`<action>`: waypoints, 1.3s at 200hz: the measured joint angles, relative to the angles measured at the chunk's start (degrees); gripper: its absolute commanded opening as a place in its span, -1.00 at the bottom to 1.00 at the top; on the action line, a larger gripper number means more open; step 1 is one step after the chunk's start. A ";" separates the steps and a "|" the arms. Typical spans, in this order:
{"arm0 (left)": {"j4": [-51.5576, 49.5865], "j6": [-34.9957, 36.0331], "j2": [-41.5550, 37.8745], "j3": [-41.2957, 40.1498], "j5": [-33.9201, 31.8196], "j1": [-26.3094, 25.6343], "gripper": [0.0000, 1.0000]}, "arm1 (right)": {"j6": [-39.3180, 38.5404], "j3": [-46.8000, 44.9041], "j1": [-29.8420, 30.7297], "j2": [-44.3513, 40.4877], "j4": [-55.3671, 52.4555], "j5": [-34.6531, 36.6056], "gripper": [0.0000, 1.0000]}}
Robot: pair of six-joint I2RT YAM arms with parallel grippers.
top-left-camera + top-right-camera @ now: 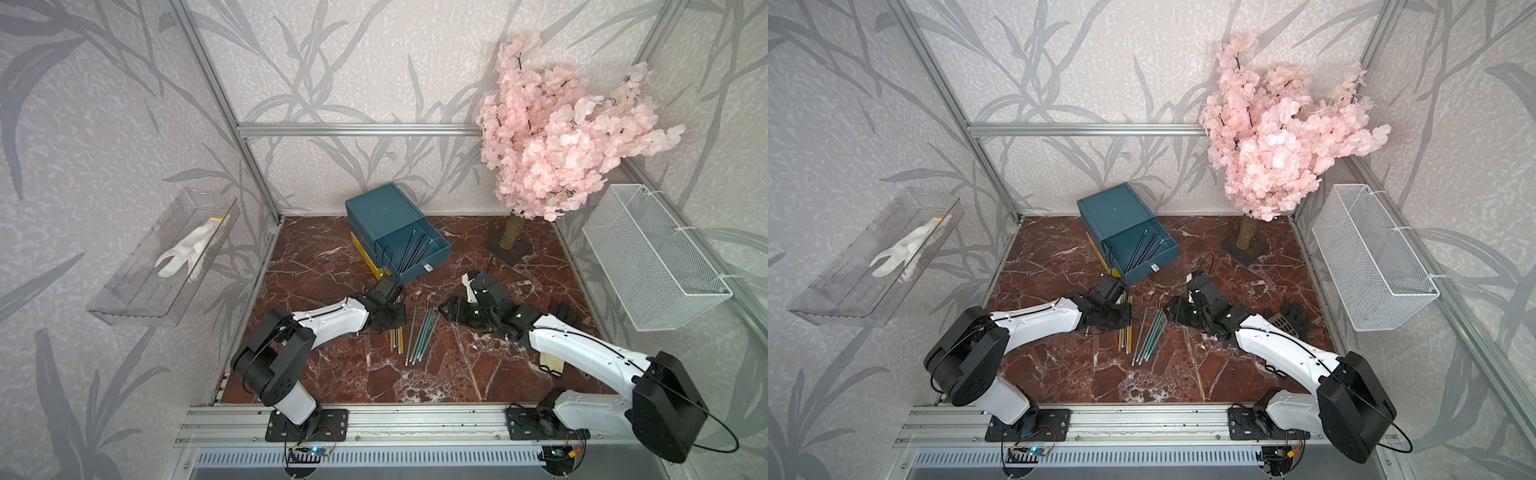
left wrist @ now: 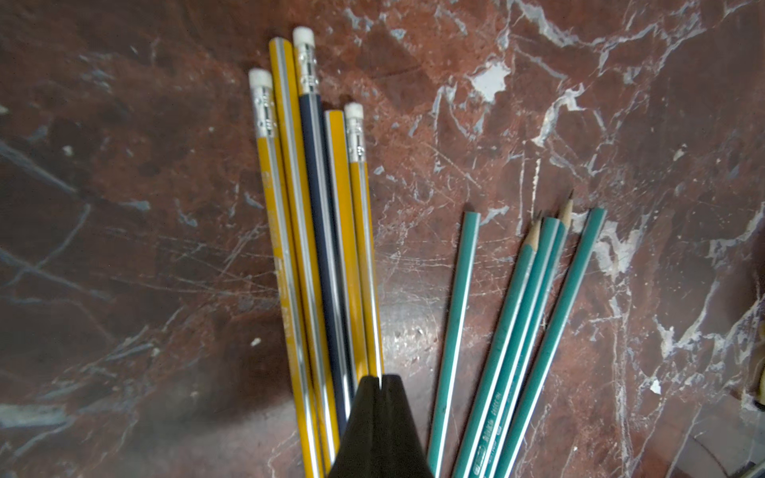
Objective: Please place the pencils in the drawer according to their color
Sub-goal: Pick up the pencil from the center of the board.
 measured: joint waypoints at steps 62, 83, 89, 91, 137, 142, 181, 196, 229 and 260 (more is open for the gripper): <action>-1.66 0.83 0.02 -2.12 -2.84 0.48 -1.00 | -0.11 0.28 0.02 0.00 -0.44 0.31 0.27; -2.51 1.22 -0.44 -2.71 -3.39 1.20 -1.00 | -0.11 0.72 0.02 0.00 -0.48 0.33 0.27; -2.84 1.42 -0.59 -2.75 -3.58 1.46 -1.00 | -0.11 0.81 0.02 0.00 -0.46 0.33 0.27; -2.97 1.46 -0.66 -2.78 -3.69 1.57 -1.00 | -0.11 0.83 0.02 0.00 -0.46 0.31 0.27; -6.84 2.82 -4.33 -3.43 -5.31 4.20 -0.69 | -0.11 1.03 0.02 0.00 -0.50 0.31 0.27; -7.08 2.97 -5.05 -3.43 -5.44 4.42 -0.59 | -0.13 1.03 0.02 0.00 -0.50 0.31 0.27; -7.91 3.67 -7.41 -2.64 -5.46 4.68 -0.03 | -0.13 1.03 0.02 0.00 -0.48 0.31 0.27; -7.89 3.61 -7.02 -2.05 -5.22 4.66 -0.03 | -0.11 1.03 0.02 0.00 -0.48 0.28 0.27; -7.63 3.61 -4.74 -0.85 -4.61 4.48 -0.03 | -0.13 1.03 0.02 0.00 -0.50 0.31 0.27; -7.43 3.61 -2.60 -0.37 -4.46 3.78 -0.03 | -0.13 1.03 0.02 0.00 -0.50 0.31 0.27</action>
